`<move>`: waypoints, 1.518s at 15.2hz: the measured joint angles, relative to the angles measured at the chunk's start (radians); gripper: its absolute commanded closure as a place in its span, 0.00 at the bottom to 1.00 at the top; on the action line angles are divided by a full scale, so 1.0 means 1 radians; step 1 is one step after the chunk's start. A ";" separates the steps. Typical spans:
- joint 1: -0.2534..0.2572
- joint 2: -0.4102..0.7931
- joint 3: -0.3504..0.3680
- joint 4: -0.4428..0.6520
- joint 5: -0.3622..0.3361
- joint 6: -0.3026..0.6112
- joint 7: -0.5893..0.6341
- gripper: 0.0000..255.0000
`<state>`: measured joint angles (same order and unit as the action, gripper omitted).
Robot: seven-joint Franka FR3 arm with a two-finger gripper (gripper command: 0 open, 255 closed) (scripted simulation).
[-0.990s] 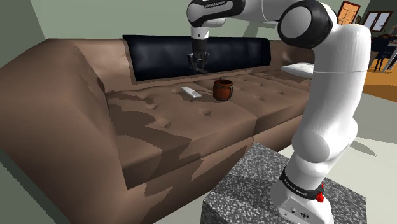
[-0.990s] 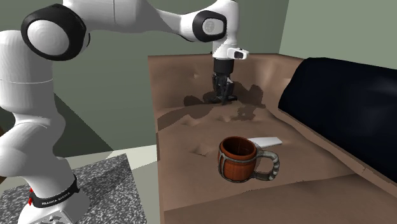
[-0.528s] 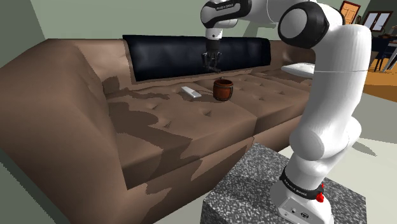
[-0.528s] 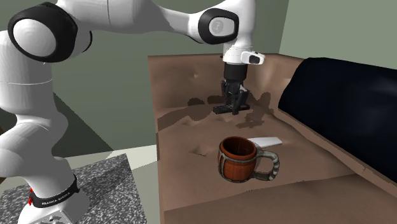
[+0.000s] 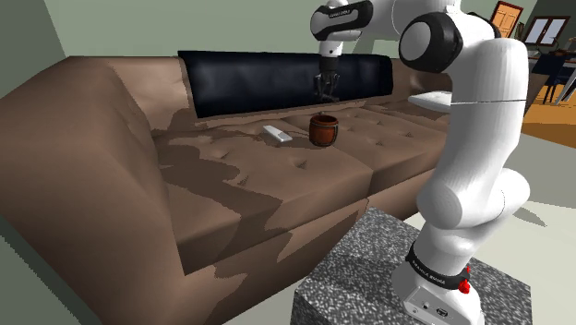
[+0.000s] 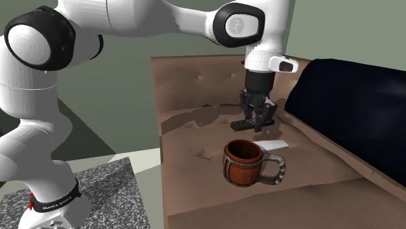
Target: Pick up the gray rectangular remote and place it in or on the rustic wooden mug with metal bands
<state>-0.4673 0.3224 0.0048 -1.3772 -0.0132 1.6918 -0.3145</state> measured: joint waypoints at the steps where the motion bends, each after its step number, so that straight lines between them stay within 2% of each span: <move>1: -0.012 0.016 -0.006 0.021 0.002 -0.004 -0.019 1.00; 14: -0.023 0.018 -0.011 -0.142 0.003 0.161 -0.033 1.00; 21: -0.023 0.025 -0.011 -0.147 0.003 0.173 -0.034 1.00; 22: -0.023 0.025 -0.011 -0.147 0.003 0.173 -0.034 0.00; 23: -0.023 0.025 -0.011 -0.147 0.003 0.173 -0.034 0.00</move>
<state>-0.4908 0.3470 -0.0061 -1.5246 -0.0100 1.8644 -0.3485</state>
